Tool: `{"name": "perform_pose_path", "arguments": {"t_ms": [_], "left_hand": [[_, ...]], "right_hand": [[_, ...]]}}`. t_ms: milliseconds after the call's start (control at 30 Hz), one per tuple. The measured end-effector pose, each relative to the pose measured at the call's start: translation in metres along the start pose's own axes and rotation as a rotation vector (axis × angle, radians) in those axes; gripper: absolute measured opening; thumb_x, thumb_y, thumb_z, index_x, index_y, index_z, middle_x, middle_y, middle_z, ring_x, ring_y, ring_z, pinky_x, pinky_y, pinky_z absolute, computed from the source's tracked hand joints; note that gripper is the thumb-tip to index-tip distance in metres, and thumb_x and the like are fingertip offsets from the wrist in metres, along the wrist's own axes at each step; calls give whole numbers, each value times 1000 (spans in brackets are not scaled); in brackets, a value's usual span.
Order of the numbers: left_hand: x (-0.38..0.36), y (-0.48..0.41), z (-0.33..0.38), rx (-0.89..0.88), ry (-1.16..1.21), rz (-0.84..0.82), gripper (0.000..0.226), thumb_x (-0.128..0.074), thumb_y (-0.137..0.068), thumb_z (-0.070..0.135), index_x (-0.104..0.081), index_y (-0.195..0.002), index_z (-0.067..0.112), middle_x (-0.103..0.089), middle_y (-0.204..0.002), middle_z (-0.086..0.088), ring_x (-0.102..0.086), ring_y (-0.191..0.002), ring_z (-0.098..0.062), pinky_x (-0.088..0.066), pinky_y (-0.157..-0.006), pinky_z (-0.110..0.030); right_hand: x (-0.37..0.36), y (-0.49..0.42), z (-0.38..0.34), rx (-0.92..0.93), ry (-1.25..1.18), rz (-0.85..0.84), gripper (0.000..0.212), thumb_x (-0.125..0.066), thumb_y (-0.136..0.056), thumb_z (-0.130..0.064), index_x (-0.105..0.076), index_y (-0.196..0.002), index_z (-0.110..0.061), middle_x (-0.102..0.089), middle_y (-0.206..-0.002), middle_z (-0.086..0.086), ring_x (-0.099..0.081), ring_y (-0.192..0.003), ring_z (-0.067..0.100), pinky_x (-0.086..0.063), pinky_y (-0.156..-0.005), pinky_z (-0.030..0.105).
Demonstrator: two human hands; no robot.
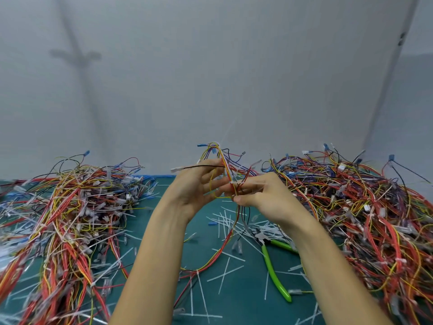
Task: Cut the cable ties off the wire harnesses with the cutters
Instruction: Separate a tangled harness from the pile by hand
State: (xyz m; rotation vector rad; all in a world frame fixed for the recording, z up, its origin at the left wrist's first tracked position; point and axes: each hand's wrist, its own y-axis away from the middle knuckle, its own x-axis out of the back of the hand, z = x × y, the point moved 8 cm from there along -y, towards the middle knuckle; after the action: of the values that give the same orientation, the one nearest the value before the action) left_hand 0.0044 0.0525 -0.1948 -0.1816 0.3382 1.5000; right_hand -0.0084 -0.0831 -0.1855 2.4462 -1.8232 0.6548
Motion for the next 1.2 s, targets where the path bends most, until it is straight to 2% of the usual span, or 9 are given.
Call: {"name": "perform_pose_path", "arguments": {"t_ms": [100,233,367,567,667,867,1000,1100,1200], "left_hand": [[-7,-1,-3,0,-14,-14,19,-64,-90,35,-69,-83,18,-67,-68,5,-64,-58,-9,-54,-54,-23],[1,-3,-1,-81,-144,65,22,-70,-86,38,-67,-77,19,-65,-73,1,-62,-62,-11,-50,-59,-24],[22,-4,4,-168,-140,226,12,-68,-89,25,-61,-91,15,-66,-78,1,-63,-69,-10,-50,-62,-22],[15,5,22,-150,193,-14,18,-58,-81,13,-73,-92,14,-75,-102,1,-65,-76,-7,-47,-68,-22],[21,9,35,-252,107,30,15,-62,-84,15,-75,-91,18,-75,-106,4,-61,-82,-5,-42,-76,-25],[46,16,53,-480,-65,297,13,-66,-91,11,-68,-97,22,-74,-84,12,-66,-78,-3,-51,-77,-25],[48,15,52,-506,-177,341,16,-56,-98,11,-54,-89,25,-59,-82,4,-58,-79,-10,-54,-70,-32],[41,11,43,-435,-247,308,9,-47,-103,20,-44,-96,26,-51,-88,-1,-58,-80,-16,-59,-70,-39],[27,9,35,-363,-232,210,9,-46,-103,25,-37,-103,26,-52,-96,-2,-67,-69,-18,-62,-71,-41]], "right_hand": [[-4,-2,4,-19,93,-9,32,-69,-82,6,-81,-87,-23,-76,-81,-10,-68,-83,5,-55,-88,30],[-13,-2,4,19,223,-99,27,-69,-85,3,-79,-101,-16,-77,-93,-8,-69,-93,2,-53,-90,22],[-19,0,2,49,305,-135,22,-68,-89,-2,-80,-98,-19,-78,-97,-3,-70,-94,1,-54,-82,14],[-24,0,6,37,337,-171,27,-65,-86,4,-78,-103,-12,-71,-95,-19,-59,-63,-19,-41,-63,-2],[-19,0,10,18,327,-144,25,-68,-87,-3,-79,-105,-16,-77,-98,-8,-63,-76,-13,-45,-72,4],[12,7,-5,21,36,-72,38,-66,-86,3,-73,-97,-33,-70,-114,-14,-68,-101,4,-55,-85,20],[52,4,18,-176,522,181,29,-57,-89,-4,-49,-110,-22,-55,-113,0,-62,-98,21,-53,-89,45],[46,10,53,-401,932,-86,21,-56,-92,-20,-51,-111,-12,-62,-106,8,-63,-92,24,-54,-82,41],[26,18,79,-521,1026,-329,33,-66,-89,-36,-60,-108,-9,-65,-108,9,-63,-95,25,-53,-83,39]]}}
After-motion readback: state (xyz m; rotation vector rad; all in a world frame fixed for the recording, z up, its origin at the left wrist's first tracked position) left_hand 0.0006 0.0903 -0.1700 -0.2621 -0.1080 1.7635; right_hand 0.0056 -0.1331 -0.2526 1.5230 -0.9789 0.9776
